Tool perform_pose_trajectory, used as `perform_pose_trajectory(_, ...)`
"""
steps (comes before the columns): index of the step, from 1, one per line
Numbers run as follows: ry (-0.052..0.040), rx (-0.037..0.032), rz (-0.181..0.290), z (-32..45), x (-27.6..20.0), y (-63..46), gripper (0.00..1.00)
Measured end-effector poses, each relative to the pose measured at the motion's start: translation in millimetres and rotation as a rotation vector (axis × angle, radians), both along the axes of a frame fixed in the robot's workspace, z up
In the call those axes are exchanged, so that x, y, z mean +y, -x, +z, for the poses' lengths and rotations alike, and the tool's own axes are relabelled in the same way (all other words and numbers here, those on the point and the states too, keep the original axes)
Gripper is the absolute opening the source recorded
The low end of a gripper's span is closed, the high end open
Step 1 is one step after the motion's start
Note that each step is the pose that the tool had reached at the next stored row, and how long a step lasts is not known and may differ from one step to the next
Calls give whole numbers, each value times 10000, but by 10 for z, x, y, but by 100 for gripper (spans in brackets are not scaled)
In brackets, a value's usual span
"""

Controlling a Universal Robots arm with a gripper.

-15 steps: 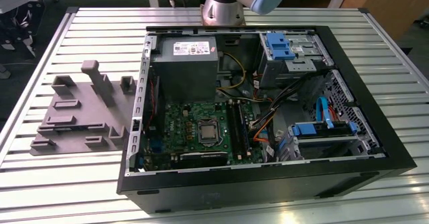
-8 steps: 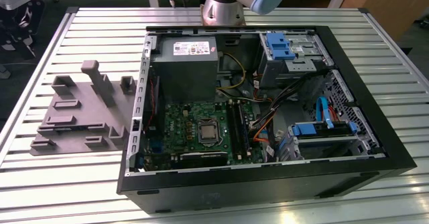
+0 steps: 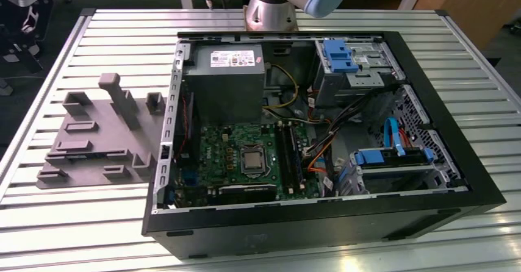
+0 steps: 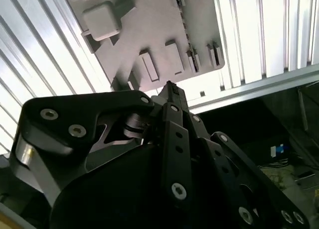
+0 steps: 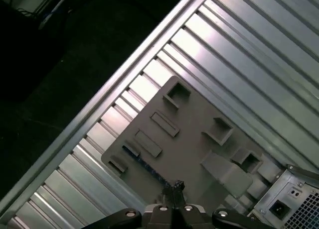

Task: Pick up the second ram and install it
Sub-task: 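Pick up the second ram and move it above second insertion slot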

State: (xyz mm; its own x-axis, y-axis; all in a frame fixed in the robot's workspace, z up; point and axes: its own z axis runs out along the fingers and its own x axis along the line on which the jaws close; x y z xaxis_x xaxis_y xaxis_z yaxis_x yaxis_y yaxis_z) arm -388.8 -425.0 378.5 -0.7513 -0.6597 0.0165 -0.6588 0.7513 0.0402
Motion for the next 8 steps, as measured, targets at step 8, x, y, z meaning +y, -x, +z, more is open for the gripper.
perform_pose_trajectory(8,1,0,1186,0,0,0,11)
